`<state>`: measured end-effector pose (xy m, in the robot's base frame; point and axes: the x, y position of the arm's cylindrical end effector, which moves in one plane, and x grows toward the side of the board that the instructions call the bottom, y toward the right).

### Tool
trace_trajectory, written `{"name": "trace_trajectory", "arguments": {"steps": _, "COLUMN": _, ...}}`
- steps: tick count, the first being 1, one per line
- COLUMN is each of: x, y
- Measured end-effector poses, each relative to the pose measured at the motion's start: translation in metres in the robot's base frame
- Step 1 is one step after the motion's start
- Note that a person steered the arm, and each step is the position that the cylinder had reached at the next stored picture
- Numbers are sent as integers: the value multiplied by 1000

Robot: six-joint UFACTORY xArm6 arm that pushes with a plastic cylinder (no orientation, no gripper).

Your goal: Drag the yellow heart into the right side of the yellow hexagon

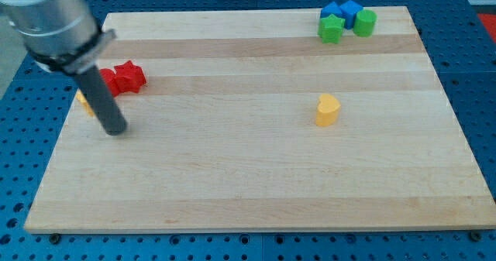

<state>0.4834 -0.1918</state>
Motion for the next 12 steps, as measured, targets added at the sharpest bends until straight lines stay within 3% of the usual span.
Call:
{"name": "trace_trajectory", "arguments": {"steps": 2, "x": 34, "y": 179}}
{"name": "trace_trajectory", "arguments": {"steps": 4, "x": 31, "y": 331}}
{"name": "trace_trajectory", "arguments": {"steps": 7, "x": 7, "y": 319}}
{"name": "trace_trajectory", "arguments": {"steps": 10, "x": -16, "y": 346}}
{"name": "trace_trajectory", "arguments": {"steps": 12, "x": -16, "y": 260}}
